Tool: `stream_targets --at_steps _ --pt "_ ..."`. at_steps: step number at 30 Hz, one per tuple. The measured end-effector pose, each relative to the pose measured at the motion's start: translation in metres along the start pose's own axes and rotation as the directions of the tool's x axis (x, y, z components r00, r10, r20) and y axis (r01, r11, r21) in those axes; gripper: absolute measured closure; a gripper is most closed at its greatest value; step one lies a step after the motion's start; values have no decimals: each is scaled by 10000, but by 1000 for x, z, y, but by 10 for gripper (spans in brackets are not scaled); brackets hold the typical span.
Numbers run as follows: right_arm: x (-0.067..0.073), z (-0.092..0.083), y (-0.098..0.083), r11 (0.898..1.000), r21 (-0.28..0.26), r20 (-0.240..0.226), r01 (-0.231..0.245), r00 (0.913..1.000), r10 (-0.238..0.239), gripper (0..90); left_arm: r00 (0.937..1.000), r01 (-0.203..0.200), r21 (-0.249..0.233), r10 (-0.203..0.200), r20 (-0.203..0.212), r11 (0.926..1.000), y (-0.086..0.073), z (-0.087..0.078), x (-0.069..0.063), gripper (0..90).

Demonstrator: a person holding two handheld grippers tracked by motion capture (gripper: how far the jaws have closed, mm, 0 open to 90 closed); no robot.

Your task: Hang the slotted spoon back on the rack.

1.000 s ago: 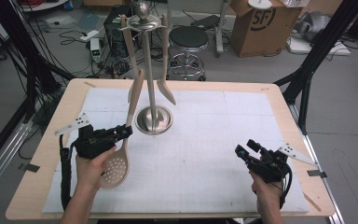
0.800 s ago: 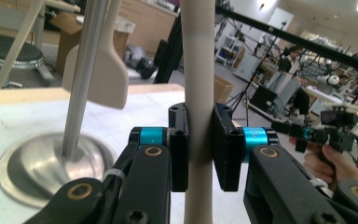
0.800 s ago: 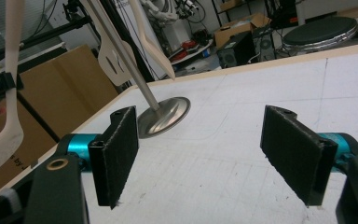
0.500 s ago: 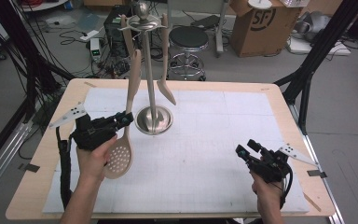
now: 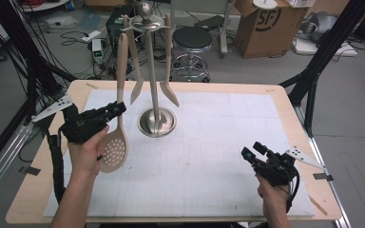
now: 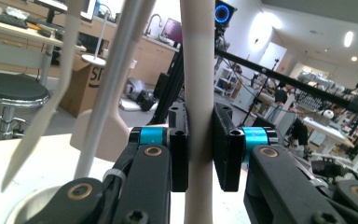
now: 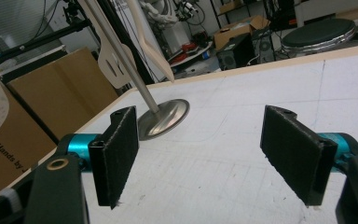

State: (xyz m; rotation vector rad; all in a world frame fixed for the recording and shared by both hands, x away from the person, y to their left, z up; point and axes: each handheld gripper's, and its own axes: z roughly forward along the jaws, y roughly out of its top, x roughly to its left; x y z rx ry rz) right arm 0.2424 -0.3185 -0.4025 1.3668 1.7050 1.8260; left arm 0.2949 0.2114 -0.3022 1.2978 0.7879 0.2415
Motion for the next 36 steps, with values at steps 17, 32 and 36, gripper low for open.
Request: stream_targets --at_steps 17,32,36 --pt "0 -1 0 10000 21 96 35 9999 -36 266 9998 10 60 -11 197 10000 18 2 31 784" --pt "1 -1 -1 10000 28 108 43 9999 -44 267 9965 296 353 -323 771 9989 14 12 39 783" --pt "1 -1 -1 10000 20 103 27 9999 -27 267 9945 344 478 -389 969 9983 12 18 42 783"
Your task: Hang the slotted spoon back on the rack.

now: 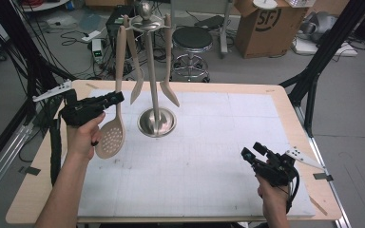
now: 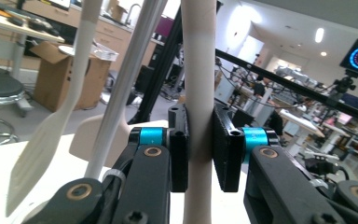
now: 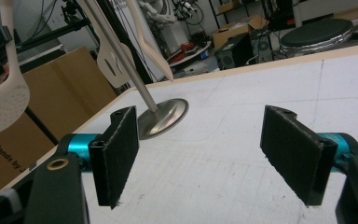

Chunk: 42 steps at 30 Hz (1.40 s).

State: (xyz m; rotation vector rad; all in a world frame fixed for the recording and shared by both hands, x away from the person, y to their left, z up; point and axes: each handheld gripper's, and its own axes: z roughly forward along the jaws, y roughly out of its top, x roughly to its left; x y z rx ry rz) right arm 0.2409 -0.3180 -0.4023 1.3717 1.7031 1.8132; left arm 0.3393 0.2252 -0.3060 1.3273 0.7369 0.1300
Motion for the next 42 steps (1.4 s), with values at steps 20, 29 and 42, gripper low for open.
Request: stream_targets --at_steps 20,29,42 --pt "-1 -1 1 10000 -35 -5 71 10000 -71 267 9972 439 -392 -461 -587 9983 -5 3 5 530" --pt "0 -1 0 10000 -3 -19 87 10000 -87 267 9976 134 -704 -181 -664 9974 -4 -5 -1 484" --pt "0 -2 1 10000 -37 -4 73 10000 -73 267 9992 -247 -734 223 -333 9970 -9 2 -23 443"
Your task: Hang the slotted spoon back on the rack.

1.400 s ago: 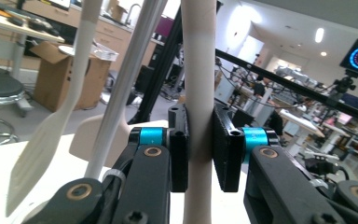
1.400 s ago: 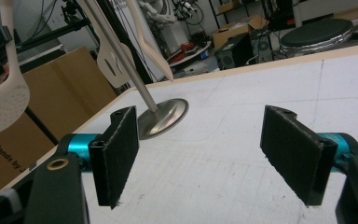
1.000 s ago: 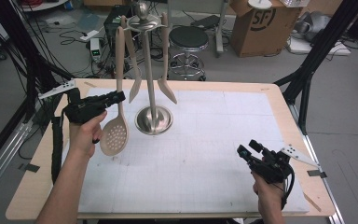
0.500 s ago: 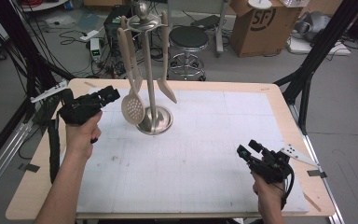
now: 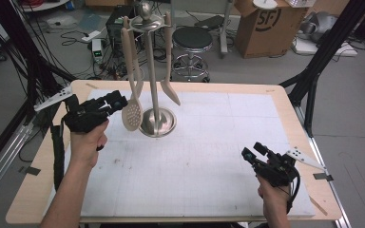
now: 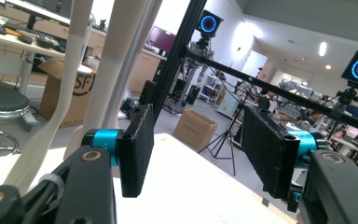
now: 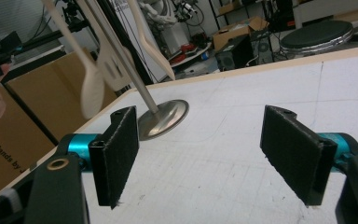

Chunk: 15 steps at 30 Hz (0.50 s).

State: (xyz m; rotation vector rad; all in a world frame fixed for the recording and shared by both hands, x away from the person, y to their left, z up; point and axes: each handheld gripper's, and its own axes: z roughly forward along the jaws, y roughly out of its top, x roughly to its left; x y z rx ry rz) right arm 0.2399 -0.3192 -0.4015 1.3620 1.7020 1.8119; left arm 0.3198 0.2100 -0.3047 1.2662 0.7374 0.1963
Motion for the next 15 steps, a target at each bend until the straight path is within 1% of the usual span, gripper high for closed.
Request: stream_targets --at_steps 3,4,7,9,12,15 --pt "-1 -1 0 10000 -10 16 -26 10000 26 267 10000 -39 -37 39 53 10000 -1 2 -3 441" --pt "-1 -1 0 10000 -6 11 -24 10000 24 267 9999 -111 -19 111 59 9999 -1 2 -4 440" --pt "-1 -1 0 10000 -18 -6 -52 10000 52 267 9998 -205 -165 205 1 9997 -1 4 -9 440" --pt "0 -1 0 10000 -14 -24 -40 10000 40 268 9996 -288 -157 288 -39 9995 -1 4 -10 441" --pt "0 -1 0 10000 -39 -34 -61 10000 61 268 9995 -300 -197 300 -23 9994 -1 7 -14 440" --pt "0 -1 0 10000 -28 -36 -53 10000 53 267 9990 -442 -234 441 -55 9987 0 12 -19 440"
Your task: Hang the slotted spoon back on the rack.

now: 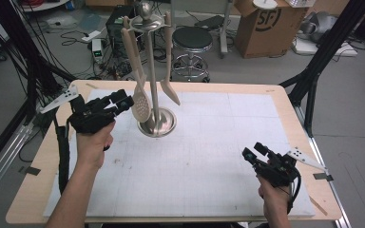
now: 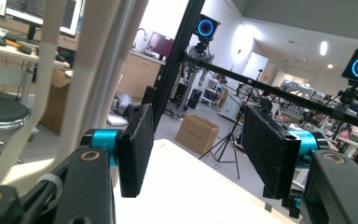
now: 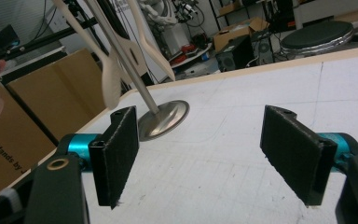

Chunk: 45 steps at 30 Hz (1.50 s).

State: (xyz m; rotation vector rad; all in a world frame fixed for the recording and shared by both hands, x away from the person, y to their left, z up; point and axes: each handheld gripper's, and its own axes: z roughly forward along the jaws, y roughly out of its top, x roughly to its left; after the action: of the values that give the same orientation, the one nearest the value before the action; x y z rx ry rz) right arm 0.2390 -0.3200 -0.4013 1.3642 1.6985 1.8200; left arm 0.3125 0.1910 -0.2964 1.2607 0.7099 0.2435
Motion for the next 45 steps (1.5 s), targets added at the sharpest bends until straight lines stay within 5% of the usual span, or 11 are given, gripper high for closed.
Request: stream_targets --at_steps 4,8,10,20,26,35,45 --pt "0 1 0 10000 2 -17 -1 10000 1 267 9997 -228 -88 229 104 9997 6 15 -12 438" --pt "0 1 0 10000 2 -15 -53 10000 53 267 9981 -475 -83 472 -394 9988 16 37 -23 428" --pt "-1 0 0 10000 -25 8 -91 10000 91 267 9989 -154 -212 144 -442 9997 18 48 -23 435" --pt "-3 -2 0 9998 -39 -63 -182 9998 182 267 9980 7 -461 -36 -633 9989 24 67 -25 726" --pt "-3 -3 0 9998 -107 -50 -189 9998 189 268 9940 -494 -474 445 -996 9977 30 72 -27 893" --pt "-5 -3 -1 9995 -124 -5 -285 9996 285 268 9828 -876 -947 705 -1706 9916 44 89 -34 900" --pt "-6 -5 -2 9994 -147 2 -323 9995 323 267 9786 -1063 -1036 856 -1870 9889 53 107 -38 900"
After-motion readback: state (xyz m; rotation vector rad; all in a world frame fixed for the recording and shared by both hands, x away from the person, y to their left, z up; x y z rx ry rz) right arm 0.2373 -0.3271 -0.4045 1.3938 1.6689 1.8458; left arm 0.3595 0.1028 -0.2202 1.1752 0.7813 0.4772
